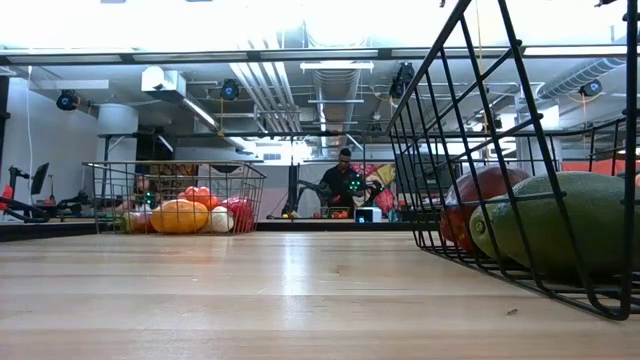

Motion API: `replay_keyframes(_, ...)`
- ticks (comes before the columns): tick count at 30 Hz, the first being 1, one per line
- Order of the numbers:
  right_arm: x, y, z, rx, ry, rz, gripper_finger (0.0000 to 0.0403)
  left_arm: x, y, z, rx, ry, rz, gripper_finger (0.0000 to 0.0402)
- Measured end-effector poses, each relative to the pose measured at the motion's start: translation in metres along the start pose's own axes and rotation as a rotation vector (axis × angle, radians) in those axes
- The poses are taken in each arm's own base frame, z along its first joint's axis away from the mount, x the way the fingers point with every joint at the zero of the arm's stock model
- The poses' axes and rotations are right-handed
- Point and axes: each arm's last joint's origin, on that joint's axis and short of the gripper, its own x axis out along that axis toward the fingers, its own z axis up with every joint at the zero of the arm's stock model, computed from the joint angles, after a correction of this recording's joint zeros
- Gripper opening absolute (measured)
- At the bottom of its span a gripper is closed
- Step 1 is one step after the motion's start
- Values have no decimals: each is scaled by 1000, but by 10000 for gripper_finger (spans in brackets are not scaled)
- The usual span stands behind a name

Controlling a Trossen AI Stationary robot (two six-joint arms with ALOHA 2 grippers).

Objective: Sort produce into baskets
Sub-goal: Put the red tomato into the black wire basket

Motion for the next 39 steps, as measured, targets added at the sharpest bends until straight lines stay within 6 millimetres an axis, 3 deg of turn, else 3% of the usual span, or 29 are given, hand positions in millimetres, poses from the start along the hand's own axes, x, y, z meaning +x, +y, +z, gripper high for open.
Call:
replay_keyframes(16, 0, 1, -5, -5, 50, -2, 354, 0, 0, -1, 9, 47, 0, 212)
replay_keyframes(27, -1, 2, -5, -37, 55, -8, 354, 0, -3, -2, 31, 75, -23, 210)
replay_keyframes(33, -6, 5, -6, -68, 122, -121, 354, 0, 2, -2, 23, 91, 12, 210)
replay_keyframes(39, -20, 14, 7, -112, 221, -308, 354, 0, 0, -3, 26, 110, -6, 210)
